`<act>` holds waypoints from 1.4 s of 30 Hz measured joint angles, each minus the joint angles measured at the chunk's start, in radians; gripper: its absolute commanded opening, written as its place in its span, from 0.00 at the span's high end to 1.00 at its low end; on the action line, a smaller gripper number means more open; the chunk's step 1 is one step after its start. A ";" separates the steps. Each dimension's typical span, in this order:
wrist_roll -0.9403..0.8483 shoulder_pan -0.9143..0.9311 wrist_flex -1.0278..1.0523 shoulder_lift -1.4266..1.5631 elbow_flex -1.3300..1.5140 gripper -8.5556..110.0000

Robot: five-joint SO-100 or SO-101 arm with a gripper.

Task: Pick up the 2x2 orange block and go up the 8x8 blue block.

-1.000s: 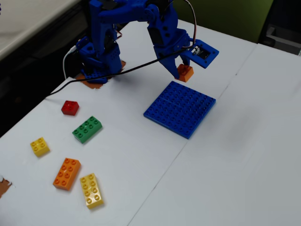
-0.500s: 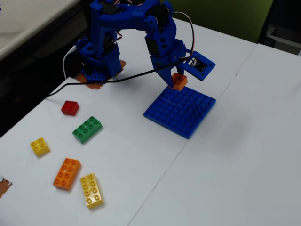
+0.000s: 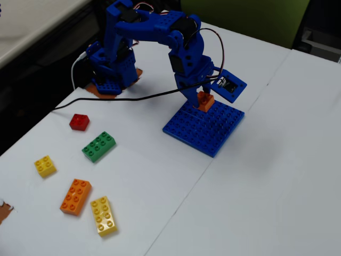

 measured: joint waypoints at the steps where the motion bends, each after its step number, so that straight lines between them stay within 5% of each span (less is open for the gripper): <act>1: 0.000 0.002 -0.002 0.000 0.000 0.93; 42: 0.054 -0.020 0.067 0.006 -0.058 0.93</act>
